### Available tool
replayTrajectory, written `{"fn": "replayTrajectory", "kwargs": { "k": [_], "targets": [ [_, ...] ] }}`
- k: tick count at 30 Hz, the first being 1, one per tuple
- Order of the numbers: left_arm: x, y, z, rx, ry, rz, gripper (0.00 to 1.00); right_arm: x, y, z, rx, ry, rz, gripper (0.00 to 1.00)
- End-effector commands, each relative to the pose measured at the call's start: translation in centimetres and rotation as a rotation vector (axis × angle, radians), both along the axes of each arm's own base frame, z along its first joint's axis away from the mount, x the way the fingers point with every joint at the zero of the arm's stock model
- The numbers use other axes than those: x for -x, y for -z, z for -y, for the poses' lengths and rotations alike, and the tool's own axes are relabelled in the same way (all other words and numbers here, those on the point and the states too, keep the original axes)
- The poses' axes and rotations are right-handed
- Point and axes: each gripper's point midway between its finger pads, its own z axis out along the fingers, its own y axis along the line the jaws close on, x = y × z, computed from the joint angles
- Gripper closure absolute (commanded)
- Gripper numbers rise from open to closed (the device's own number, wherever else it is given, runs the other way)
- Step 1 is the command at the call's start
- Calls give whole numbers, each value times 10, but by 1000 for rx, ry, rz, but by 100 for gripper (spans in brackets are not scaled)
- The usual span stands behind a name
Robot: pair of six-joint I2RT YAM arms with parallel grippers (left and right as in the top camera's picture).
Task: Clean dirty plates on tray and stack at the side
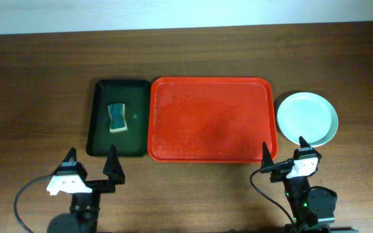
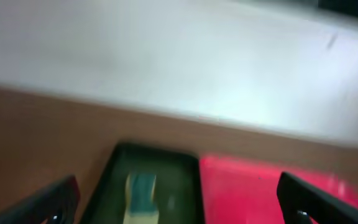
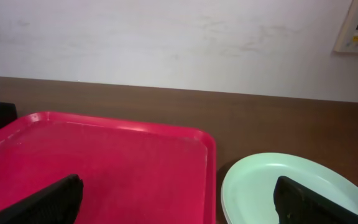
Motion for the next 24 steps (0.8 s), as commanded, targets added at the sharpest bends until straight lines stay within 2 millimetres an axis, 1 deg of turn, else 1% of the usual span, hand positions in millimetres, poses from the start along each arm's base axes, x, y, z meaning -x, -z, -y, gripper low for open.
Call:
{"fn": "replayTrajectory", "kwargs": {
  "k": [1, 4, 6, 7, 13, 18, 23, 24],
  "targets": [
    [-4, -14, -2, 12, -13, 135, 1, 0, 3, 3, -11, 18, -7, 2],
    [-4, -32, -5, 20, -22, 273, 1, 0, 3, 3, -11, 18, -7, 1],
    [-4, -35, -7, 23, -33, 344, 1, 0, 3, 3, -11, 18, -7, 1],
    [-5, -32, -8, 23, -37, 355, 1, 0, 3, 3, -11, 18, -7, 1],
    [-16, 1, -17, 12, -74, 286, 1, 0, 3, 3, -11, 18, -7, 1],
    [-25, 46, -24, 5, -111, 105, 1, 0, 3, 3, -11, 18, -7, 2],
    [-24, 93, -34, -6, -165, -85, 1, 0, 3, 3, -11, 18, -7, 1],
    [-25, 91, -33, -45, -158, -80, 0, 0, 3, 3, -11, 18, -7, 2]
  ]
}}
